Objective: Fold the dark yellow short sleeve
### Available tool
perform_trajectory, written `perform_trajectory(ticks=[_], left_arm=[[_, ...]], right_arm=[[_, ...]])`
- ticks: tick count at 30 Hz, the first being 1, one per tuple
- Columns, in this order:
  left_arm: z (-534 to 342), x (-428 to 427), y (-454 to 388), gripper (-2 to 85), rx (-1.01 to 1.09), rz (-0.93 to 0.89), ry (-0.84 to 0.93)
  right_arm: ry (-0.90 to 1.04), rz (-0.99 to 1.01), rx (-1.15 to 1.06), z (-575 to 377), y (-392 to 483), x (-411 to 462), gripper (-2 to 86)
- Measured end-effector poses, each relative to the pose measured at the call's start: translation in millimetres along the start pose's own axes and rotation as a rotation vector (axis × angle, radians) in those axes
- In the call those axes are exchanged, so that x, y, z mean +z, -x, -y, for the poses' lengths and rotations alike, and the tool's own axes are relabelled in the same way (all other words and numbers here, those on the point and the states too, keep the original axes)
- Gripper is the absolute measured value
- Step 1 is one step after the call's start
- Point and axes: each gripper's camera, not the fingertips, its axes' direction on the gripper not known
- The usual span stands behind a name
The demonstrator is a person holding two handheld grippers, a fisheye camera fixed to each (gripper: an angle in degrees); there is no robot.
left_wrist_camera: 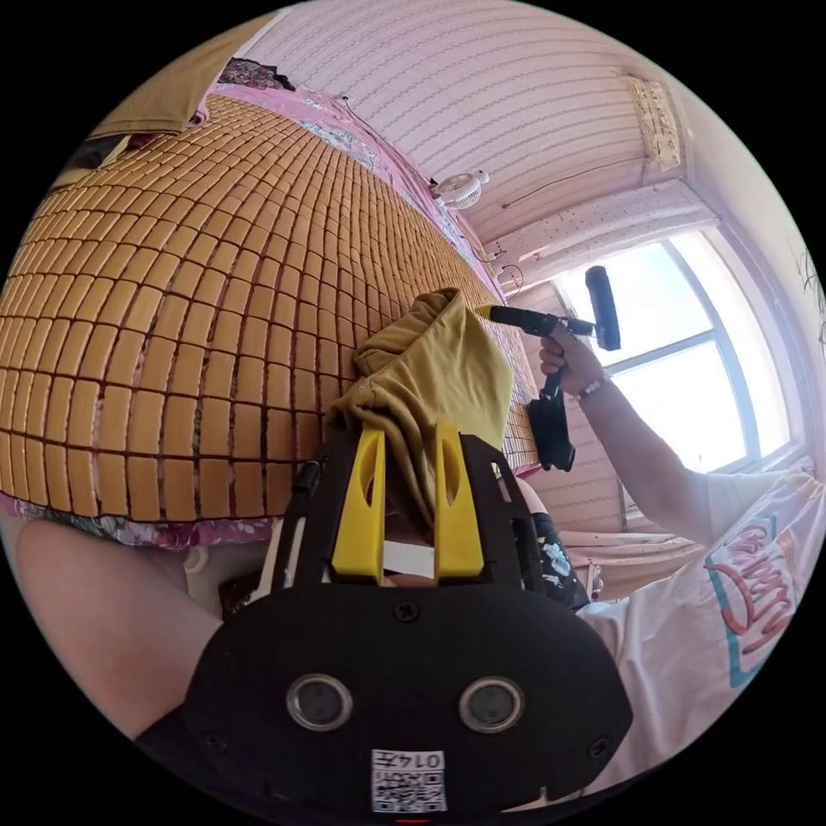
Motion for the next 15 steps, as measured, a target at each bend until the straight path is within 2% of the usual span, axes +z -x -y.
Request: perform_trajectory(ticks=[4, 5, 10, 15], left_arm=[[-2.1, -4.8, -0.2, 5.9, 0.015, 0.049, 0.0], [-2.1, -4.6, -0.2, 5.3, 0.017, 0.056, 0.005], [-6.2, -8.9, -17.4, 3.3, 0.087, 0.028, 0.015], [-12.1, -3.8, -23.3, 4.0, 0.079, 0.053, 0.042]], right_arm=[[0.057, 0.001, -0.014, 16.4, 1.1, 28.8, 10.0], [0.11, 0.058, -0.026, 21.4, -1.2, 37.5, 8.0], [0.098, 0.173, -0.039, 22.1, -17.8, 1.6, 5.4], [0.16, 0.15, -0.018, 11.5, -46.8, -2.7, 6.0]])
